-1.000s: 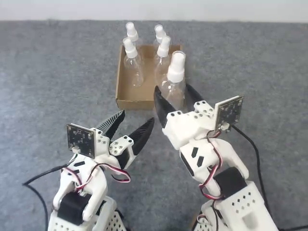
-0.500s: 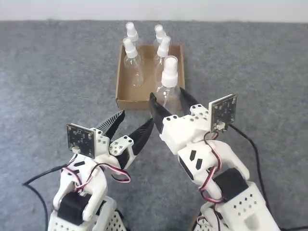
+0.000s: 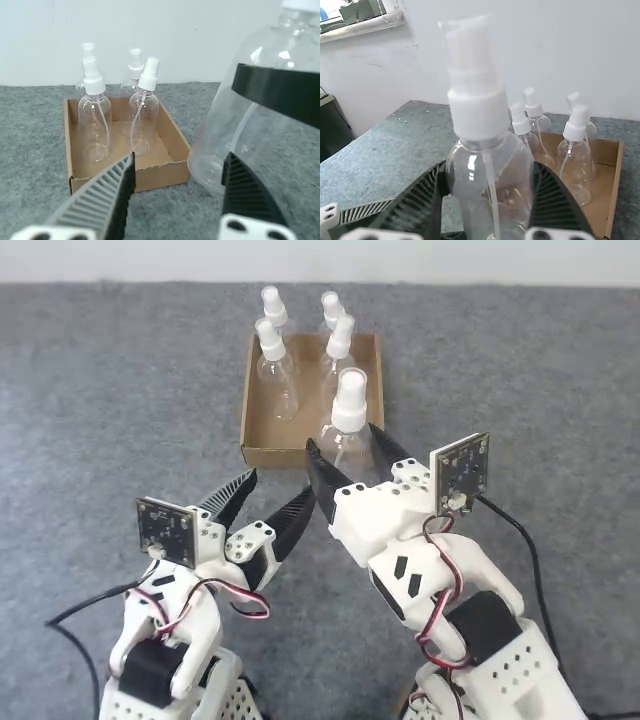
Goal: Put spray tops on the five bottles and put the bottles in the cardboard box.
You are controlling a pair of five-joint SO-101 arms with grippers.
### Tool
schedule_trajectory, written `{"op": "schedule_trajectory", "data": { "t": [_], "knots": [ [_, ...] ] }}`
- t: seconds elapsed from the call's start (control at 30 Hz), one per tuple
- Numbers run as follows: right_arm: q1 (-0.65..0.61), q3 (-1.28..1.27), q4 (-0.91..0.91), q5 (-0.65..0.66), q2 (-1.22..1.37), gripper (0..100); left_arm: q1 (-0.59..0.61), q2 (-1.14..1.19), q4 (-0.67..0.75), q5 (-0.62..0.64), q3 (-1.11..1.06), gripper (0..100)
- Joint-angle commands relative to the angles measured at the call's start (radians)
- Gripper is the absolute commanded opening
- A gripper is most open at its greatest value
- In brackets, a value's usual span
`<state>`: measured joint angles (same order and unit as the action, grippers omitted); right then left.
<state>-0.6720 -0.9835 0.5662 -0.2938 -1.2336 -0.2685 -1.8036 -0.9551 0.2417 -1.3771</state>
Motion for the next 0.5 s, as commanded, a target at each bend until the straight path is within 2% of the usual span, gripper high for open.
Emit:
{"op": "schedule_trajectory", "data": {
  "t": [0.0, 0.47],
  "knots": [
    [-0.044, 0.091, -0.002, -0.014, 0.007, 12.2, -0.006, -0.009, 0.018, -0.02, 0.002, 27],
    [-0.088, 0.086, -0.002, -0.012, 0.008, 12.2, -0.009, -0.009, 0.018, -0.025, 0.002, 27]
  ]
}}
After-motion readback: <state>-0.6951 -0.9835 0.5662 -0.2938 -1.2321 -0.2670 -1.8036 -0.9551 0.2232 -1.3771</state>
